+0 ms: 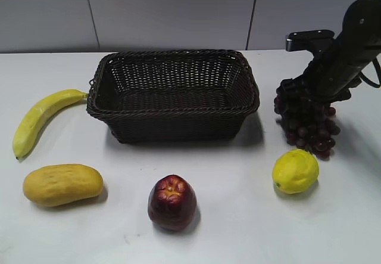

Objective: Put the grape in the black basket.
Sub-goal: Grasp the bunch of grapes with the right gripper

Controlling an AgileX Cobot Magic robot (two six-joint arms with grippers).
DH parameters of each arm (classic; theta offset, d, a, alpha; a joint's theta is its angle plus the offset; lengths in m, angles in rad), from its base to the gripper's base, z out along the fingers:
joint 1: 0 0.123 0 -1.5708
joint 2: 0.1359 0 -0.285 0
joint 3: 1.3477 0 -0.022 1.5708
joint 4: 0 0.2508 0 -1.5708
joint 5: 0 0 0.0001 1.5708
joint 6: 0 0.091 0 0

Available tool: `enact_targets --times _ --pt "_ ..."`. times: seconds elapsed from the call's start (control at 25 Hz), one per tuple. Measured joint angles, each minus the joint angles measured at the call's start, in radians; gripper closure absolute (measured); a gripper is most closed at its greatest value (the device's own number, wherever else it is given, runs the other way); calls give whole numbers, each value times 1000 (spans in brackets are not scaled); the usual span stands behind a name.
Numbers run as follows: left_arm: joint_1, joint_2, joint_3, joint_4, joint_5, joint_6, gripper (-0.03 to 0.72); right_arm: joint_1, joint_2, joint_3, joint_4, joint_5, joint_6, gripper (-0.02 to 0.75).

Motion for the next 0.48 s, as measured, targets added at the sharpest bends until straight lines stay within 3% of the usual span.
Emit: enact_targets --times 0.24,0.36,0.48 --pt "0 0 0 0 0 0 451 0 60 -13 -5 8 0 121" --pt "0 0 0 0 0 0 451 0 60 -13 -7 14 0 209" --pt "0 0 0 0 0 0 451 0 60 -15 -9 23 0 361"
